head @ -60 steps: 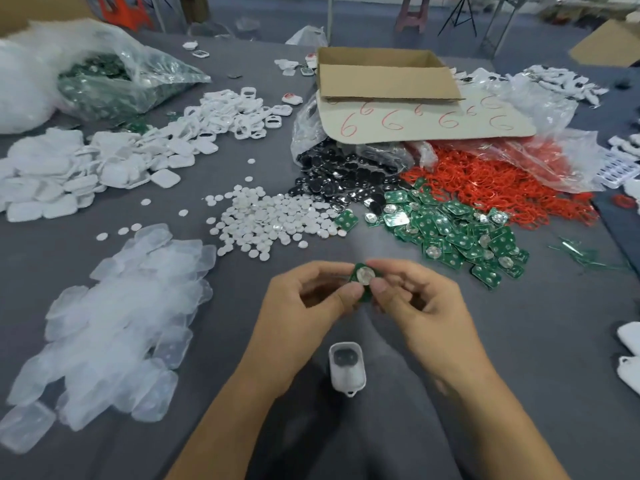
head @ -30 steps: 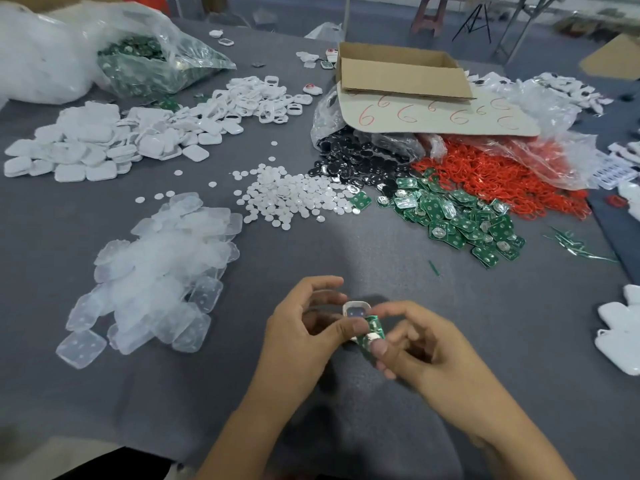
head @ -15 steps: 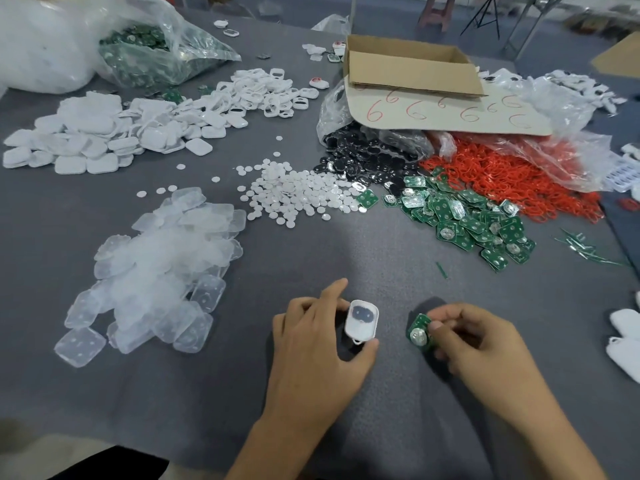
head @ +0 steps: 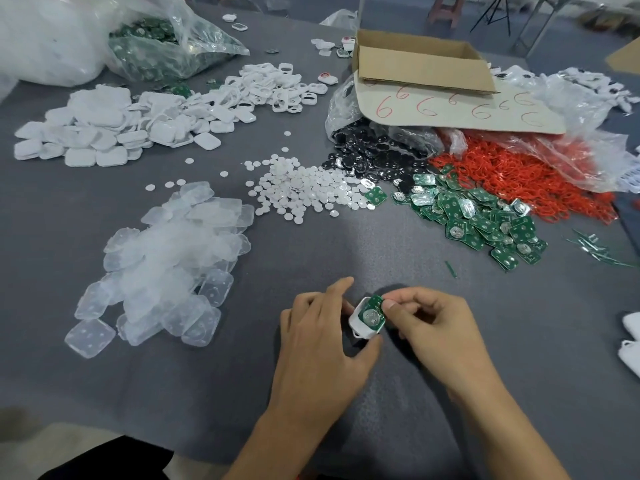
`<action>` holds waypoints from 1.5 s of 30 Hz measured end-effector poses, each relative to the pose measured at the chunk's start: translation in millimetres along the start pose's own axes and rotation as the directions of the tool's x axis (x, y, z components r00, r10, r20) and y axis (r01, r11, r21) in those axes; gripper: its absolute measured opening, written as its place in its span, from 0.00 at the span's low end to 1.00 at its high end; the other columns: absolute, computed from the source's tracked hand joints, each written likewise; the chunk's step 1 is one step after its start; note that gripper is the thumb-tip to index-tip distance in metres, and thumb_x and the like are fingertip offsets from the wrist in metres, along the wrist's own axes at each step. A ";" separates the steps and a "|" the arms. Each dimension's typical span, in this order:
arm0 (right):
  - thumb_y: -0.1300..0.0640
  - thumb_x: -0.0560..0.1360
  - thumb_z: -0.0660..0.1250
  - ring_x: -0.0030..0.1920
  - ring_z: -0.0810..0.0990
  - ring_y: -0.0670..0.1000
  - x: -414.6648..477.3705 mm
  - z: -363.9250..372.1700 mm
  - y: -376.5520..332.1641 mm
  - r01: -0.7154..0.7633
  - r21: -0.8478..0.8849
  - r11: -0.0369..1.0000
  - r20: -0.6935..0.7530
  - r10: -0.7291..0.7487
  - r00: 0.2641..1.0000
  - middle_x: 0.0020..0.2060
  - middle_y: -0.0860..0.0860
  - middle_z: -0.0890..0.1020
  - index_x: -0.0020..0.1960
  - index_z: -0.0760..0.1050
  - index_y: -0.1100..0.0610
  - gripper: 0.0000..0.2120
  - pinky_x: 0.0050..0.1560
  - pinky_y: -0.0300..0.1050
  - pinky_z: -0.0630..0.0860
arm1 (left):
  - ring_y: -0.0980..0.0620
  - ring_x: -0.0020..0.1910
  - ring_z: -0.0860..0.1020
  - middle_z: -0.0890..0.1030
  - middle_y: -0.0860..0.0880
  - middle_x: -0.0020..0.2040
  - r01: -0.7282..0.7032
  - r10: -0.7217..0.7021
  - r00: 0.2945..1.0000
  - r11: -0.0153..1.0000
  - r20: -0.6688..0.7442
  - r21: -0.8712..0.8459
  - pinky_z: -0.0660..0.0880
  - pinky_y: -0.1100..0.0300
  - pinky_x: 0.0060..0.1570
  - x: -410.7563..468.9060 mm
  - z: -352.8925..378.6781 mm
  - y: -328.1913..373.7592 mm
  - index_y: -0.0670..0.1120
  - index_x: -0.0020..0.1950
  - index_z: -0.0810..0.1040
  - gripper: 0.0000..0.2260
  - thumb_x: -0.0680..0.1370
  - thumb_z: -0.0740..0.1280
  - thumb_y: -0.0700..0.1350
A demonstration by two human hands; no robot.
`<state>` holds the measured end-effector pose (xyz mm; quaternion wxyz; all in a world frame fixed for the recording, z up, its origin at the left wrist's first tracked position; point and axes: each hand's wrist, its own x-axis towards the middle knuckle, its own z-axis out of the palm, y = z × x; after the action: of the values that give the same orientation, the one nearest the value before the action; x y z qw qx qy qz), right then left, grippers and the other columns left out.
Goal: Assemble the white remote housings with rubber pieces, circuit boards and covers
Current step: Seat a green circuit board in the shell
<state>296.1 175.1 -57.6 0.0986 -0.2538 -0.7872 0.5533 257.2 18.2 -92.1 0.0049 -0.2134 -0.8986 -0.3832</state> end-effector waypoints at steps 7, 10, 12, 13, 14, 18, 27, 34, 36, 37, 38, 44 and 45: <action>0.60 0.73 0.74 0.33 0.80 0.40 -3.4 5.9 1.5 0.005 -0.010 1.000 -0.033 -0.005 0.999 0.33 0.44 0.85 0.41 0.85 0.43 0.11 0.37 0.33 0.73 | 0.62 0.58 0.70 0.76 0.64 0.51 -0.007 0.007 1.000 1.000 -0.016 0.008 0.61 0.62 0.56 0.4 0.8 0.1 0.58 0.71 0.68 0.31 0.69 0.70 0.62; 0.58 0.73 0.75 0.31 0.78 0.40 -5.1 6.2 2.4 0.049 -0.100 0.994 -0.041 -0.053 0.998 0.31 0.43 0.83 0.41 0.84 0.44 0.08 0.36 0.31 0.72 | 0.61 0.57 0.70 0.77 0.64 0.50 -0.011 0.011 1.000 1.000 -0.020 0.009 0.61 0.62 0.56 0.8 0.9 0.5 0.58 0.70 0.69 0.31 0.69 0.70 0.62; 0.56 0.72 0.76 0.33 0.79 0.41 -8.0 6.5 2.6 0.097 -0.205 0.974 -0.057 -0.111 0.992 0.33 0.42 0.82 0.42 0.83 0.43 0.08 0.36 0.30 0.72 | 0.61 0.57 0.70 0.77 0.64 0.50 -0.013 0.013 1.000 1.000 -0.027 0.011 0.60 0.62 0.55 0.6 1.1 0.8 0.58 0.70 0.69 0.30 0.69 0.71 0.62; 0.55 0.71 0.77 0.34 0.79 0.43 -9.9 6.3 2.4 0.129 -0.260 0.957 -0.057 -0.149 0.987 0.35 0.41 0.81 0.43 0.82 0.42 0.08 0.36 0.30 0.72 | 0.61 0.57 0.70 0.77 0.64 0.50 -0.013 0.013 0.999 1.000 -0.031 0.013 0.60 0.62 0.55 0.3 1.2 0.8 0.58 0.70 0.69 0.30 0.70 0.71 0.62; 0.55 0.70 0.78 0.36 0.79 0.43 -11.7 5.6 2.0 0.164 -0.309 0.937 -0.051 -0.188 0.981 0.37 0.41 0.81 0.43 0.82 0.41 0.09 0.37 0.31 0.73 | 0.61 0.57 0.70 0.77 0.64 0.50 -0.014 0.015 0.999 1.000 -0.035 0.015 0.61 0.62 0.56 0.1 1.4 0.7 0.58 0.70 0.69 0.30 0.70 0.71 0.62; 0.50 0.67 0.79 0.40 0.78 0.43 -15.8 1.4 -3.5 0.233 -0.420 0.877 0.031 -0.243 0.970 0.39 0.40 0.79 0.42 0.82 0.40 0.08 0.39 0.30 0.71 | 0.62 0.57 0.70 0.77 0.64 0.50 -0.023 0.023 0.999 1.000 -0.047 0.004 0.61 0.63 0.55 0.8 1.5 -0.3 0.58 0.70 0.69 0.29 0.72 0.71 0.65; 0.50 0.66 0.77 0.36 0.75 0.40 0.0 2.3 -26.8 0.239 -0.640 0.730 0.208 -0.136 0.969 0.36 0.42 0.76 0.38 0.79 0.46 0.07 0.34 0.29 0.67 | 0.61 0.54 0.69 0.77 0.64 0.48 -0.050 0.050 0.998 0.999 -0.038 -0.004 0.58 0.64 0.52 1.5 2.3 -3.6 0.59 0.67 0.69 0.30 0.68 0.74 0.63; 0.52 0.62 0.77 0.37 0.77 0.43 4.5 -3.7 -26.5 0.293 -0.576 0.763 0.275 -0.157 0.948 0.36 0.43 0.78 0.36 0.79 0.46 0.07 0.37 0.29 0.69 | 0.61 0.53 0.70 0.78 0.63 0.48 -0.058 0.058 0.997 0.998 -0.049 0.007 0.58 0.63 0.51 2.1 1.5 -2.0 0.58 0.66 0.71 0.30 0.68 0.75 0.63; 0.53 0.62 0.77 0.38 0.78 0.42 5.6 -4.1 -26.6 0.302 -0.567 0.766 0.284 -0.162 0.945 0.36 0.43 0.79 0.36 0.80 0.47 0.07 0.37 0.29 0.70 | 0.61 0.54 0.70 0.78 0.64 0.48 -0.056 0.057 0.997 0.998 -0.047 0.009 0.58 0.63 0.51 1.6 1.1 -1.8 0.58 0.66 0.71 0.30 0.68 0.76 0.62; 0.53 0.62 0.77 0.38 0.77 0.42 5.8 -4.4 -27.0 0.308 -0.569 0.763 0.292 -0.163 0.943 0.36 0.43 0.79 0.37 0.80 0.47 0.07 0.37 0.29 0.70 | 0.60 0.54 0.70 0.78 0.64 0.48 -0.057 0.058 0.997 0.998 -0.046 0.010 0.58 0.63 0.51 1.2 0.9 -1.7 0.58 0.66 0.71 0.30 0.68 0.76 0.62; 0.53 0.63 0.77 0.38 0.77 0.42 6.0 -4.9 -27.8 0.312 -0.573 0.758 0.299 -0.161 0.940 0.36 0.44 0.78 0.37 0.80 0.48 0.07 0.37 0.29 0.70 | 0.60 0.54 0.70 0.78 0.64 0.48 -0.058 0.059 0.997 0.998 -0.047 0.010 0.59 0.63 0.51 1.0 0.6 -1.5 0.58 0.66 0.70 0.30 0.68 0.76 0.62; 0.50 0.65 0.77 0.38 0.75 0.41 6.6 -4.8 -33.5 0.311 -0.625 0.716 0.321 -0.128 0.939 0.37 0.43 0.76 0.38 0.80 0.47 0.06 0.38 0.29 0.69 | 0.61 0.53 0.69 0.78 0.63 0.48 -0.060 0.060 0.996 0.998 -0.061 0.006 0.59 0.63 0.51 0.9 1.8 -1.6 0.59 0.65 0.70 0.30 0.67 0.77 0.61; 0.50 0.65 0.76 0.38 0.75 0.41 6.8 -4.1 -34.2 0.308 -0.637 0.707 0.321 -0.119 0.939 0.38 0.43 0.76 0.38 0.80 0.47 0.06 0.38 0.30 0.69 | 0.63 0.53 0.68 0.77 0.63 0.48 -0.059 0.059 0.996 0.998 -0.064 0.009 0.58 0.65 0.51 0.9 2.2 -1.7 0.59 0.65 0.70 0.30 0.67 0.77 0.61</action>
<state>282.2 173.0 -25.4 -0.0395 -0.1048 -0.9643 0.2401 256.1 19.0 -94.8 0.0460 -0.2273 -0.8928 -0.3862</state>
